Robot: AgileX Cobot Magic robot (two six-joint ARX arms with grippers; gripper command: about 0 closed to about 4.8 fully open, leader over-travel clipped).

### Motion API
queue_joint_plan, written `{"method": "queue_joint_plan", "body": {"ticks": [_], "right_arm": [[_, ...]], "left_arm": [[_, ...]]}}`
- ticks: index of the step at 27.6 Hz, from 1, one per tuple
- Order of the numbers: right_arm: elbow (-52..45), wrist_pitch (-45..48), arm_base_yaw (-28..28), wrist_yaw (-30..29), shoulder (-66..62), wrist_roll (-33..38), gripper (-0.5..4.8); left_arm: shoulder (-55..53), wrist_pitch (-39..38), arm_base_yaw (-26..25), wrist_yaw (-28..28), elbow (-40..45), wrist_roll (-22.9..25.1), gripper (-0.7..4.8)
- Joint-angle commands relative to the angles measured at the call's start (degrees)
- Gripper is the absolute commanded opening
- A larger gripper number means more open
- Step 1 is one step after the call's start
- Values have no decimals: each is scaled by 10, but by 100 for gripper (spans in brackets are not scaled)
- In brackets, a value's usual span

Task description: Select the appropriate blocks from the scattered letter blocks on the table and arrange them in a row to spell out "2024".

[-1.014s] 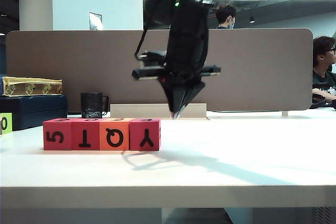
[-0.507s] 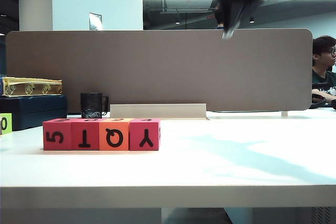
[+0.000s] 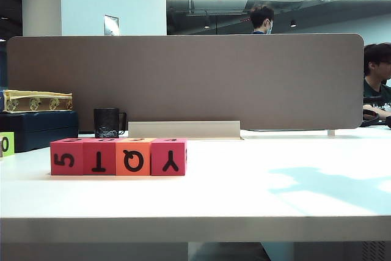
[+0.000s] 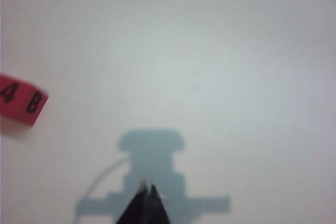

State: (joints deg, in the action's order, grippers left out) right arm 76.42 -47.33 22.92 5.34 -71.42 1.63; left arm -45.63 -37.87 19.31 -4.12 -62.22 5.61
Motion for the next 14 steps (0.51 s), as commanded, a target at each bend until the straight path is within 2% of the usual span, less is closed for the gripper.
{"method": "queue_joint_plan", "body": {"ticks": [1, 5, 8, 12, 14], "right_arm": [[-58, 36, 0, -44, 45, 25, -5], [-135, 83, 0, -123, 100, 46, -5], [-192, 108, 0, -186, 144, 63, -4], [-220, 115, 1, -254, 161, 71, -5], [-229, 120, 4, -263, 164, 74, -5]], "left_arm": [[38, 18, 0, -2, 30, -23, -6], [90, 35, 0, -2, 80, -47, -6], [144, 50, 0, -3, 134, -92, -6], [182, 54, 1, -1, 178, -119, -6], [195, 54, 1, -1, 193, -121, -6]]}}
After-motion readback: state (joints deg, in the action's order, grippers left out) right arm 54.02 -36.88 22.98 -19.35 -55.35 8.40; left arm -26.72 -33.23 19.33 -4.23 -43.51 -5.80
